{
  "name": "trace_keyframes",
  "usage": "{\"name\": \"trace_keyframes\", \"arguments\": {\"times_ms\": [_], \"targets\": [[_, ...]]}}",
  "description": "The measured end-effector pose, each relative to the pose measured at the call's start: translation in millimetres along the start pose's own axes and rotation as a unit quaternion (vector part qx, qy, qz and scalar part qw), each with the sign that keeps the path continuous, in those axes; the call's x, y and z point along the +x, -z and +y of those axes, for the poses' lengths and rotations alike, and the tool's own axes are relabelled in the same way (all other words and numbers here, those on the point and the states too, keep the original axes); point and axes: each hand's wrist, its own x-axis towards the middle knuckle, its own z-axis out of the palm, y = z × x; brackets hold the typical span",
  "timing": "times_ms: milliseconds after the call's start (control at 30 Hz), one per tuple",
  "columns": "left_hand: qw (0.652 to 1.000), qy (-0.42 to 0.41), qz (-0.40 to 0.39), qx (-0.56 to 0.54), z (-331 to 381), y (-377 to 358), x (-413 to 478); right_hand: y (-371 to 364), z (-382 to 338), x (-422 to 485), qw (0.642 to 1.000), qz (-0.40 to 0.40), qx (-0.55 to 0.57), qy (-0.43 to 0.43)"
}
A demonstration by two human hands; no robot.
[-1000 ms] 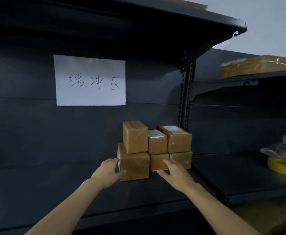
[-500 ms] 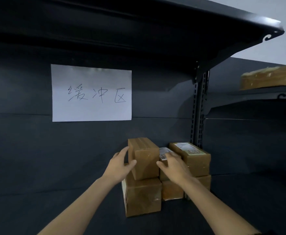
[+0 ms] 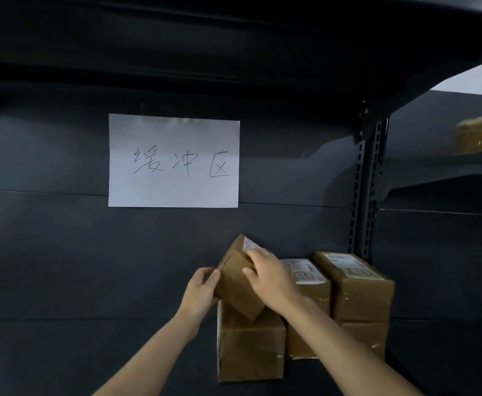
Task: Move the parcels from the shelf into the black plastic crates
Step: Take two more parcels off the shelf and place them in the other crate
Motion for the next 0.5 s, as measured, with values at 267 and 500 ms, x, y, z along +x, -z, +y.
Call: {"name": "trace_keyframes", "arguments": {"times_ms": [267,500], "targets": [[0.997,0.064,0.039,0.000,-12,17,-4,-19,-14,-2,0.995,-0.024,-0.042,0.091],[0.992,0.097,0.071,-0.022,2,15,4,-13,4,-19,0.976,0.069,0.159,-0.131]]}}
